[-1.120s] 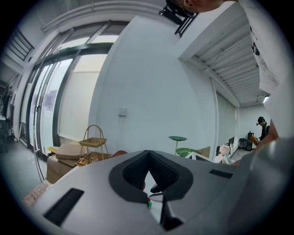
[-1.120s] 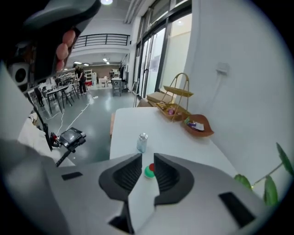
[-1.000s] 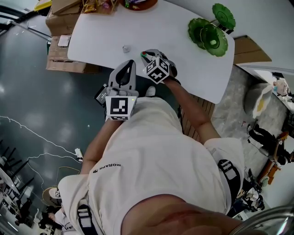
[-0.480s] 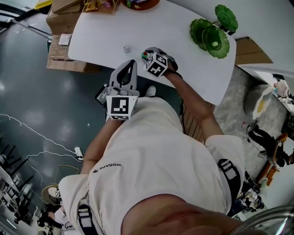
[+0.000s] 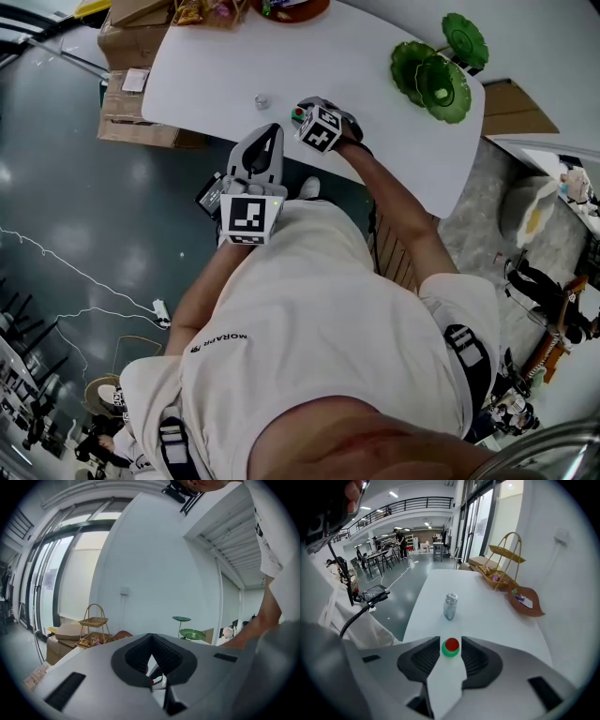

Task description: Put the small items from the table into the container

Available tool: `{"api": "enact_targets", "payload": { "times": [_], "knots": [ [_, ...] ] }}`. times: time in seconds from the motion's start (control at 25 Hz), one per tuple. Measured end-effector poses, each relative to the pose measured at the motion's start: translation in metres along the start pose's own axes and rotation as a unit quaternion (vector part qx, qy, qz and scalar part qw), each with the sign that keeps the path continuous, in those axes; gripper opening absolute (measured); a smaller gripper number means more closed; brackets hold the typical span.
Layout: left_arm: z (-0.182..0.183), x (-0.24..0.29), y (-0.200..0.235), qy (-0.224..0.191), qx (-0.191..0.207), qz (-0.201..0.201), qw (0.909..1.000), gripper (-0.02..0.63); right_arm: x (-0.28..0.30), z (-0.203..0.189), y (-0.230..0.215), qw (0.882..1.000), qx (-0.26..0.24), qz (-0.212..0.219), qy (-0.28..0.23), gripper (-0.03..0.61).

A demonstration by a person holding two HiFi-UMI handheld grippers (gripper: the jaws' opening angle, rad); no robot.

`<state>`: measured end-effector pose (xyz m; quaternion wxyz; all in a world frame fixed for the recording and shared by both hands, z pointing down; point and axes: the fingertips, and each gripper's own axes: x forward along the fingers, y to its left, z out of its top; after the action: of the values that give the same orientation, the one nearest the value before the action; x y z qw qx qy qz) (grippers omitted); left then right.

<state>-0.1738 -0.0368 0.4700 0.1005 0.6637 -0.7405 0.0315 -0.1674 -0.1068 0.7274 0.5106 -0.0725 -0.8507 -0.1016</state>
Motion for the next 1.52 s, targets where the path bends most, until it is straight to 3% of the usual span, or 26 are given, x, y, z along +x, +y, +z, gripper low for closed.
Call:
{"api": "enact_targets", "payload": {
  "times": [0.48,0.72,1.08,1.52],
  "knots": [
    [-0.001,0.004,-0.005,0.003,0.003,-0.008,1.0,0.003,-0.004,-0.003,-0.008,0.999,0.04,-0.008,-0.023,0.091],
    [0.002,0.011,-0.013,0.0,0.005,-0.02,0.9998,0.003,-0.034,-0.003,-0.018,0.995,0.066,-0.044,-0.056,0.091],
    [0.006,0.031,-0.046,-0.001,0.019,-0.069,0.9974,0.003,-0.093,-0.017,-0.039,0.979,0.142,-0.101,-0.105,0.091],
    [0.011,0.051,-0.089,-0.006,0.031,-0.131,0.9909,0.003,-0.173,-0.058,-0.082,0.945,0.218,-0.196,-0.143,0.091]
  ]
}}
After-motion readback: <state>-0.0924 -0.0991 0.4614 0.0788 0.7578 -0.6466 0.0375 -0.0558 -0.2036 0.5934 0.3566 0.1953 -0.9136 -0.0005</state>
